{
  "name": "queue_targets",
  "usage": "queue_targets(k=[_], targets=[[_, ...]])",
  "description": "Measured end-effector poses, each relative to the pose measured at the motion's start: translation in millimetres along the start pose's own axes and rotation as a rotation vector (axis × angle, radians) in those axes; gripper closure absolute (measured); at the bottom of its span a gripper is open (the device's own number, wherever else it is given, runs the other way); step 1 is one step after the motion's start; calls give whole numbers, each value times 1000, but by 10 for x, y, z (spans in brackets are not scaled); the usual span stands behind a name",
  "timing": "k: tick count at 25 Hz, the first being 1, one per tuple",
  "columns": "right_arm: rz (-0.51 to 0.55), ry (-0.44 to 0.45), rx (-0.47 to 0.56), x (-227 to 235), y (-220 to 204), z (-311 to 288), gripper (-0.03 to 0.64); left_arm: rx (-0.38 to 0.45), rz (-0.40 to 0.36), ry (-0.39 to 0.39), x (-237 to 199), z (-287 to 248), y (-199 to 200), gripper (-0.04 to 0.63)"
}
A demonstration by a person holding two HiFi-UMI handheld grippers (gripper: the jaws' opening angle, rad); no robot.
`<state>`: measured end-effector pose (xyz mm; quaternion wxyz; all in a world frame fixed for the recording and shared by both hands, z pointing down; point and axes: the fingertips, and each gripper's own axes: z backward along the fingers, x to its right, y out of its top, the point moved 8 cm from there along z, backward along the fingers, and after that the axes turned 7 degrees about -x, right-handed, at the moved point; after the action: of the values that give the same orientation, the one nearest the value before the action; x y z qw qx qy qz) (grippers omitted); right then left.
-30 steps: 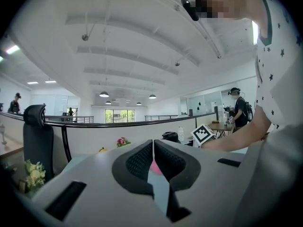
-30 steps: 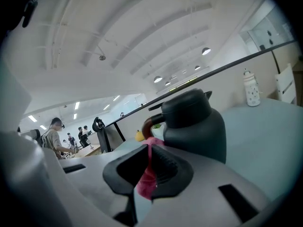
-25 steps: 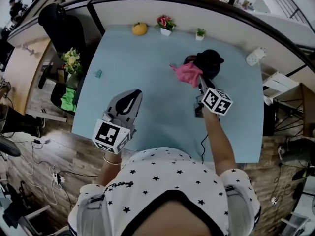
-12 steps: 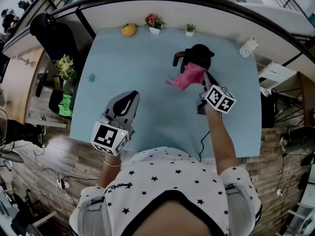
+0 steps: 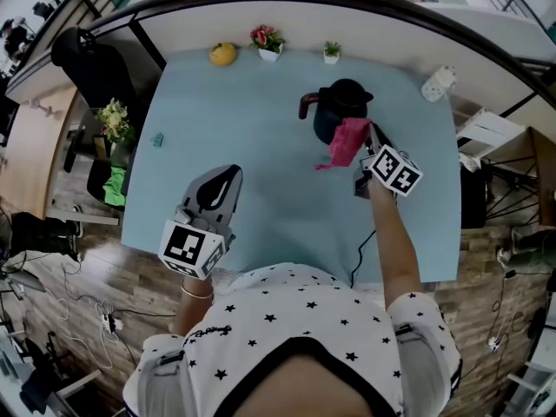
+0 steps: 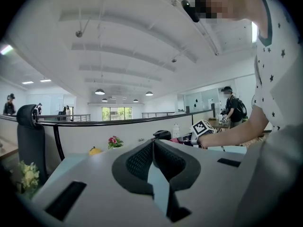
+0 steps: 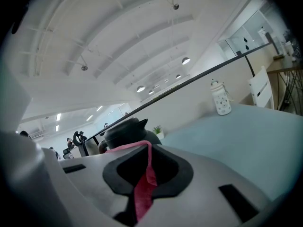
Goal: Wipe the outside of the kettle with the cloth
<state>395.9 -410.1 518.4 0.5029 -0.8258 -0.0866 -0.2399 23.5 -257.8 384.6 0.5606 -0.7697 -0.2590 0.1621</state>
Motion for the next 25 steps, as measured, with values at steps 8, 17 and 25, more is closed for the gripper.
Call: queue_targets(k=[8, 17, 25], targets=[[-19, -22, 12, 162, 116, -129, 595, -31, 9, 41, 24, -12, -26, 563], [-32, -26, 13, 313, 201, -323, 595, -40, 5, 66, 11, -42, -14, 563], [-3, -31, 48, 272, 193, 36, 595, -18, -6, 32, -20, -39, 36, 563]])
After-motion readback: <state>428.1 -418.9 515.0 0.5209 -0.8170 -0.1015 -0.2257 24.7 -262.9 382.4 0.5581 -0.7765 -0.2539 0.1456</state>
